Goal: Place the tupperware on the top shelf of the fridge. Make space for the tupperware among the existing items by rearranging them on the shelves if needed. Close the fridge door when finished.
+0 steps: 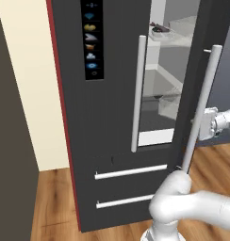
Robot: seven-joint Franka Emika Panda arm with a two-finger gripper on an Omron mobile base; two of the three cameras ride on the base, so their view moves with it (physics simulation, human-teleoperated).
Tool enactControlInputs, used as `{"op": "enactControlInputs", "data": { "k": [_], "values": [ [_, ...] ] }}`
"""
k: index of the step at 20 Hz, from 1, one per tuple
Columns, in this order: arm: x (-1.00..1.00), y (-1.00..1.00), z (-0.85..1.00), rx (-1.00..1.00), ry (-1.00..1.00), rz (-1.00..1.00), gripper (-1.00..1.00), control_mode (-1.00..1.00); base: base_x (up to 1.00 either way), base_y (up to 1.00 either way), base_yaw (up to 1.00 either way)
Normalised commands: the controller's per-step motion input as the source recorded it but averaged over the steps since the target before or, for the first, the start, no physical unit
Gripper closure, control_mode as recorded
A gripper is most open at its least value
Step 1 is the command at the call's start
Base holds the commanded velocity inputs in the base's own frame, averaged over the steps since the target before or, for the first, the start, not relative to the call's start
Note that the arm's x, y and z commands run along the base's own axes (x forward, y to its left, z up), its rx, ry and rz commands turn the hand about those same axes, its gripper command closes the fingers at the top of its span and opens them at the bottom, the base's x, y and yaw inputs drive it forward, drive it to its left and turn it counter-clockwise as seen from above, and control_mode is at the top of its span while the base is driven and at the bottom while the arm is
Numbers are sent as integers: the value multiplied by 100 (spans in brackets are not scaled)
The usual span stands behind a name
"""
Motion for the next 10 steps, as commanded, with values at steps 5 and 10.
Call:
{"op": "enactControlInputs", "data": {
  "k": [5,10],
  "values": [
    [61,44,35,-2,-11,-41,-100,-100,0,0,0],
    [64,4,77,-3,2,-31,-100,-100,0,0,0]
  ]
}}
